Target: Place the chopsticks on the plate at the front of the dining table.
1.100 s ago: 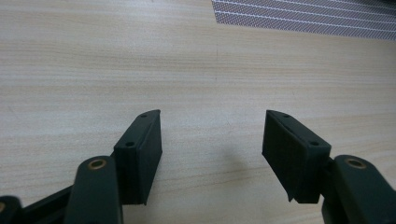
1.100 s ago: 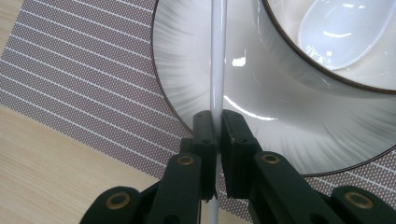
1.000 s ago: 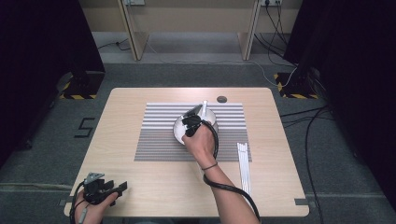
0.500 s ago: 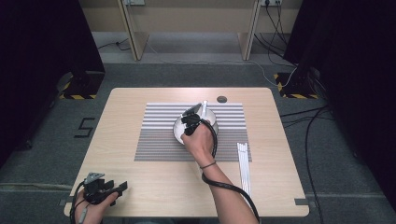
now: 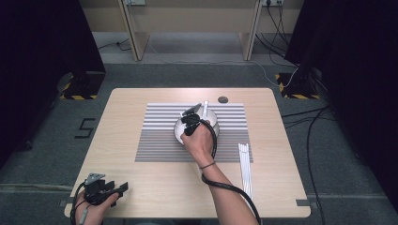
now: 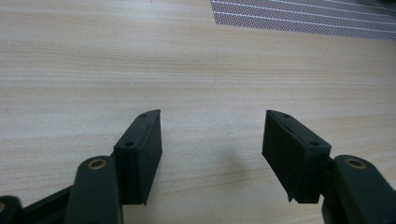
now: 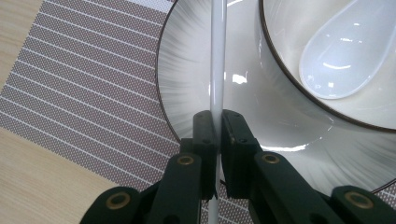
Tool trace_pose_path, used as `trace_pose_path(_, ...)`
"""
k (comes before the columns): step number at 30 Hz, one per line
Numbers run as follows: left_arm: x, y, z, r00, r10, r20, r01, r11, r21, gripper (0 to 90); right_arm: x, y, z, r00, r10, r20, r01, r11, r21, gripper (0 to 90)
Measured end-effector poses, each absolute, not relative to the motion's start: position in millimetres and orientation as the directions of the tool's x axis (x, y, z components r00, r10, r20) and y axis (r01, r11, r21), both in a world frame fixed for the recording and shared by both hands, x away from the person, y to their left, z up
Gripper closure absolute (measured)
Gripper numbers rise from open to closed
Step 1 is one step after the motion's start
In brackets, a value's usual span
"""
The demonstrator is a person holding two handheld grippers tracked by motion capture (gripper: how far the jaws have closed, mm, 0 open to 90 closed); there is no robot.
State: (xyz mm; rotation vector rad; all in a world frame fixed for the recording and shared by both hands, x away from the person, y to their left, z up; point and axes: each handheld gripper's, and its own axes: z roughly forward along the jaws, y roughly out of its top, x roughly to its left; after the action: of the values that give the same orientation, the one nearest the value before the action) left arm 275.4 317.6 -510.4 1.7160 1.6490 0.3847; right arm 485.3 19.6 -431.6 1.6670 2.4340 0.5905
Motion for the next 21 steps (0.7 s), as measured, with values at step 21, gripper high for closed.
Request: trace_pose_path(21, 275.5, 317.5, -510.5, 0.140, 0.956, -0.259, 0.742, 0.072, 0.667, 37.6, 493.8, 22.4, -434.6, -0.360, 0.925, 0.120, 0.857, 0.277, 0.434, 85.0)
